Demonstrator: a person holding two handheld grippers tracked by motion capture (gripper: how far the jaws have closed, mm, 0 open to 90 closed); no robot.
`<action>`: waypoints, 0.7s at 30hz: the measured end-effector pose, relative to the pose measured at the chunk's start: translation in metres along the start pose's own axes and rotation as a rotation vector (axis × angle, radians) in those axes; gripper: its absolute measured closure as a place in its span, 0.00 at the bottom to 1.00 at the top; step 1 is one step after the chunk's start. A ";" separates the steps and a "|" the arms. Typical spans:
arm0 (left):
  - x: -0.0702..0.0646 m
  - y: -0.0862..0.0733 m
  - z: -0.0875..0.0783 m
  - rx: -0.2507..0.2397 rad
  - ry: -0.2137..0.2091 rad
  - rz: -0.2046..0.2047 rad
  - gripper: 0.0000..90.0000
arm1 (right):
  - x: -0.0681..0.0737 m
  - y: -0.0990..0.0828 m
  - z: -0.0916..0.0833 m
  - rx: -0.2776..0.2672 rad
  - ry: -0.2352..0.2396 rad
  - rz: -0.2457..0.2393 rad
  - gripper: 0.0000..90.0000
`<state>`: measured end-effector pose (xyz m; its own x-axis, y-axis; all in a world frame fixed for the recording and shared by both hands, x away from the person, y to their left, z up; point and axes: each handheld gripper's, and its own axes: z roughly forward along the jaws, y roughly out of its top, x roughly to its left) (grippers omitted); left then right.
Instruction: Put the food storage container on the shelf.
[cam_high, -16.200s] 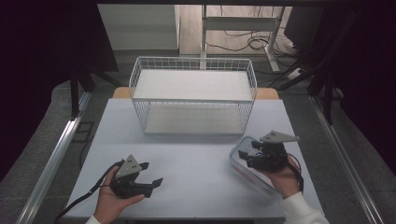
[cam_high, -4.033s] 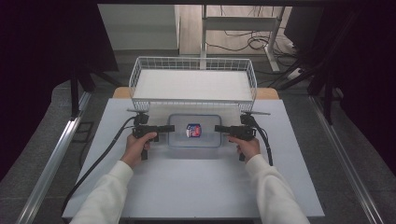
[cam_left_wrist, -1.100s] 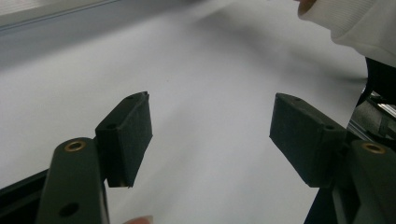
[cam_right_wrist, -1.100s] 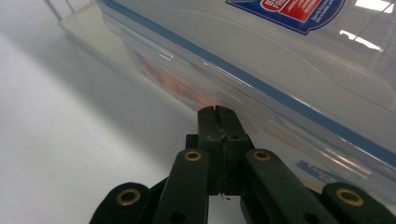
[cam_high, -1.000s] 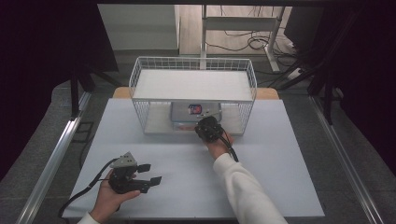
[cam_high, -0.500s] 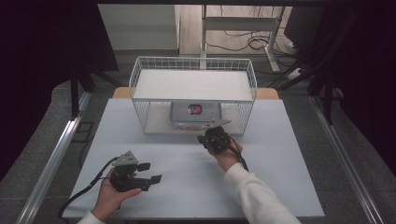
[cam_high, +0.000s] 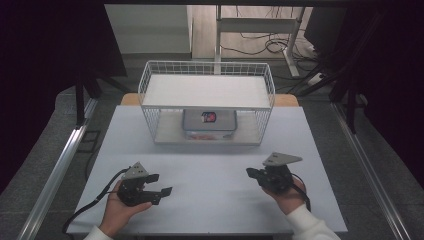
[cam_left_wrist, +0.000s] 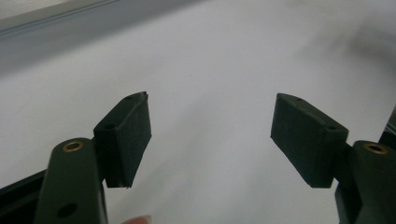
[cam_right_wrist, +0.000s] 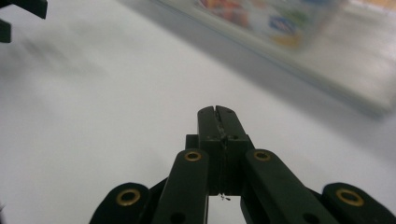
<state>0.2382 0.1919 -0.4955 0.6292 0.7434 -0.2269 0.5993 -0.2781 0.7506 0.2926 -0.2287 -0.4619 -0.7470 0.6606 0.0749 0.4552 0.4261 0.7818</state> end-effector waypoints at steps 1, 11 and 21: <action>0.000 0.000 -0.001 -0.001 0.002 0.002 0.31 | -0.002 -0.006 -0.007 -0.004 0.000 0.021 0.99; 0.000 -0.001 -0.006 -0.001 0.036 0.035 0.30 | -0.007 -0.045 -0.037 -0.002 -0.107 0.069 0.43; 0.002 0.000 -0.007 -0.007 0.043 0.041 0.30 | -0.006 -0.044 -0.037 -0.031 -0.118 0.069 0.33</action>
<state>0.2358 0.1978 -0.4918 0.6311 0.7572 -0.1685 0.5698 -0.3052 0.7630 0.2589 -0.2740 -0.4739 -0.6516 0.7564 0.0573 0.4871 0.3593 0.7960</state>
